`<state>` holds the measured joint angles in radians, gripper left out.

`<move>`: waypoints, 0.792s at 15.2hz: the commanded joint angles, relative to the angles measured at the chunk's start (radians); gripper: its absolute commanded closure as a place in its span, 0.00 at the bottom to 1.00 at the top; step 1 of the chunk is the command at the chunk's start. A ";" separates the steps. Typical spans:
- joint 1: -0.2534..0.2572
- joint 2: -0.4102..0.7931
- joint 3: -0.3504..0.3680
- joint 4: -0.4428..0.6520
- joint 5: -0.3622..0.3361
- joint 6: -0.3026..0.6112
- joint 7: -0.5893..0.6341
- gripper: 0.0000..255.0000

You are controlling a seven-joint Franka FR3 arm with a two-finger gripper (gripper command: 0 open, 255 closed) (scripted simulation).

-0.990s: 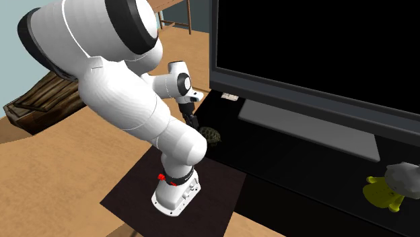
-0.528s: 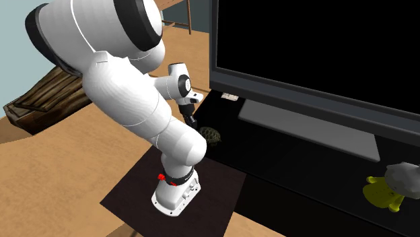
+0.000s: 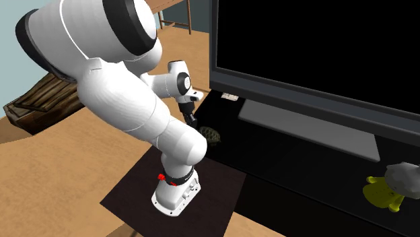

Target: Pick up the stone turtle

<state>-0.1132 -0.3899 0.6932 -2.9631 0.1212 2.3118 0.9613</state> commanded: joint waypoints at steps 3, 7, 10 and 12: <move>0.038 -0.083 -0.033 0.010 0.032 -0.090 -0.036 1.00; 0.063 -0.158 -0.065 0.026 0.045 -0.177 -0.063 1.00; 0.077 -0.208 -0.086 0.041 0.048 -0.241 -0.080 1.00; 0.083 -0.238 -0.100 0.052 0.048 -0.281 -0.090 1.00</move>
<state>-0.0311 -0.6173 0.5986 -2.9219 0.1704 2.0524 0.8750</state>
